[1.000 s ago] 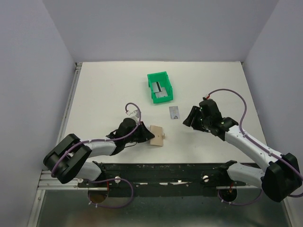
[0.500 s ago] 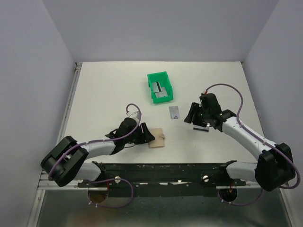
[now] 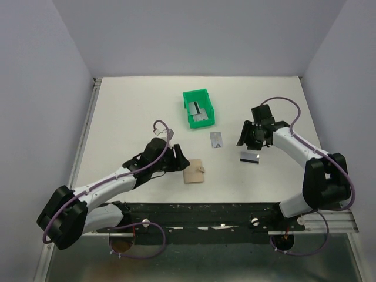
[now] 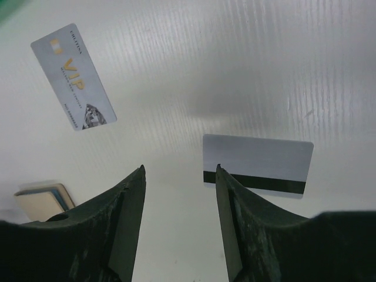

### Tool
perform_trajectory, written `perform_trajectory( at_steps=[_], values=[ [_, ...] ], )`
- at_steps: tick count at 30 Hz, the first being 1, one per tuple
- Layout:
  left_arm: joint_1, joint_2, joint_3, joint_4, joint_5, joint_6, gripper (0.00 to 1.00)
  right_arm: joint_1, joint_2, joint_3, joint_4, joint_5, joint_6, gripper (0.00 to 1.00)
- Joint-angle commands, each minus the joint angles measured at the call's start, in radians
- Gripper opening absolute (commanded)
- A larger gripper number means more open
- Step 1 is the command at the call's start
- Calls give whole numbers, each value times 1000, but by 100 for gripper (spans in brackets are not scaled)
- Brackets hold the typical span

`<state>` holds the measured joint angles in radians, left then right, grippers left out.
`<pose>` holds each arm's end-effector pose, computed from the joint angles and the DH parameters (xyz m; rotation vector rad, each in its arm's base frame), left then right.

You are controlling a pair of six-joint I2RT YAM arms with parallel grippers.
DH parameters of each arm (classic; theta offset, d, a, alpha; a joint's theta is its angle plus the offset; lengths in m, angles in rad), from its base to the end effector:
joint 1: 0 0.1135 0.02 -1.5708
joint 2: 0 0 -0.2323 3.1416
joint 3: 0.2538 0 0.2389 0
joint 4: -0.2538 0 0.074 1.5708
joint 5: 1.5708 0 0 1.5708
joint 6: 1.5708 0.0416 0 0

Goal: Put the credit cards into the card holder
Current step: Place the card holder at the center of the board.

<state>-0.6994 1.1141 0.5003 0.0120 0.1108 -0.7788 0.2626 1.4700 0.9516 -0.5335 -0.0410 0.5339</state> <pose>0.1778 -0.1556 0.1725 -0.0245 2.3338 -0.9228 0.2743 0.0755 0.1818 0.3454 2.6378 0.3241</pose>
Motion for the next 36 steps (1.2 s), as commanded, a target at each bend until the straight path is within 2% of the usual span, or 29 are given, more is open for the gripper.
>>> perform_trajectory(
  at_steps=[1, 6, 10, 13, 16, 19, 21, 22, 25, 29, 33, 36],
  values=[
    [6, 38, 66, -69, -23, 38, 63, -29, 87, 65, -39, -7, -25, 57],
    [6, 61, 99, -50, -3, 49, 62, -43, 89, 46, -56, 101, 6, 54],
    [5, 85, 133, -60, 6, 75, 61, -57, 79, 36, -74, 199, 26, 56],
    [1, 115, 167, -47, 27, 105, 61, -68, 43, 21, -65, 184, 38, 57],
    [-28, 179, 249, -46, 33, 157, 60, -77, -124, -57, -16, 185, 61, 58],
    [-69, 300, 381, -70, 27, 203, 60, -92, -282, -91, -39, 185, 78, 60],
    [-101, 399, 479, -98, 15, 225, 66, -100, -368, -90, -83, 176, 75, 60],
    [-116, 444, 544, -119, 3, 233, 74, -102, -408, -85, -110, 174, 74, 60],
    [-166, 576, 688, -152, -23, 262, 75, -108, -523, -76, -190, 184, 84, 60],
    [-209, 734, 852, -159, -23, 280, 73, -114, -664, -57, -261, 191, 83, 61],
    [-227, 887, 1003, -150, 32, 277, 65, -114, -790, -25, -325, 205, 74, 61],
    [-241, 979, 1089, -127, 82, 274, 63, -115, -852, -7, -356, 196, 63, 61]
  ],
)
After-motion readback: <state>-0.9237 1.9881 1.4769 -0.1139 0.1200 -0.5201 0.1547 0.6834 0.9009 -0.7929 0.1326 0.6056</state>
